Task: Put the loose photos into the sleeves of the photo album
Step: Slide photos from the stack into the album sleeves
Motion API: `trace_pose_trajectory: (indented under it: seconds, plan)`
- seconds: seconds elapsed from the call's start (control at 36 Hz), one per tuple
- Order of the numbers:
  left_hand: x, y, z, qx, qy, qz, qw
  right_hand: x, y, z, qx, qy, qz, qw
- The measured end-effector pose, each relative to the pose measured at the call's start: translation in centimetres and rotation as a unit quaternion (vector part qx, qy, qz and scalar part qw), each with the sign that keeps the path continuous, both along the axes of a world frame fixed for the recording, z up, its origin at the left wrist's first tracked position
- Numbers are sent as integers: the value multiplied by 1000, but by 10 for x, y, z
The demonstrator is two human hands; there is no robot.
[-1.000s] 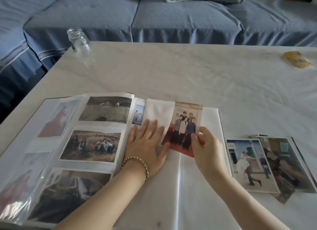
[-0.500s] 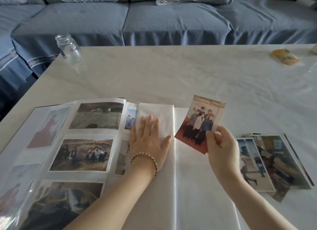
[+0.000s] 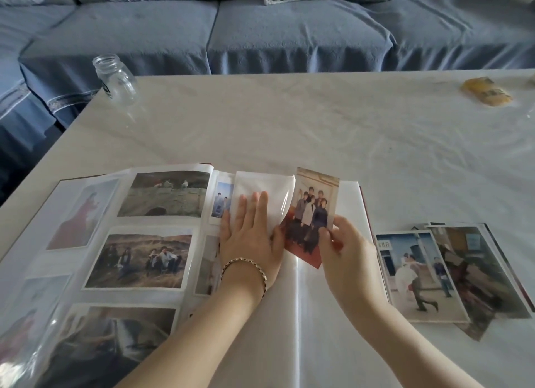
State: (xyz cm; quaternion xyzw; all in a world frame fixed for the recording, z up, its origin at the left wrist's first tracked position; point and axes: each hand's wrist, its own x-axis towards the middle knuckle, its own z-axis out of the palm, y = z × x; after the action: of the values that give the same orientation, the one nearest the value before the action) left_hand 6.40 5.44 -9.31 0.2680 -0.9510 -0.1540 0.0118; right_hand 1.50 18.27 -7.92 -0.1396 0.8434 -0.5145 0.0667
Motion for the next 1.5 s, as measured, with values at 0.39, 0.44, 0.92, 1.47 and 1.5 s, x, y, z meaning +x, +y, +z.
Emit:
trace_pose_trajectory:
  seconds: [0.39,0.44,0.92,1.47,1.5]
  plan:
    - [3,-1,6,56,71,-2,996,-31,-7,3,-40,-303,23,952]
    - [6,-4,10,55,50,-24,997,-37,-12,3,-17,-303,38,952]
    - [41,-46,34,-121,-162,-81,976,-43,-27,8,39,-135,85,986]
    - [41,-50,31,-84,-131,-84,984,-31,-43,21,-36,-284,52,957]
    - [41,-50,31,-84,-131,-85,984,-30,-43,20,-34,-277,52,959]
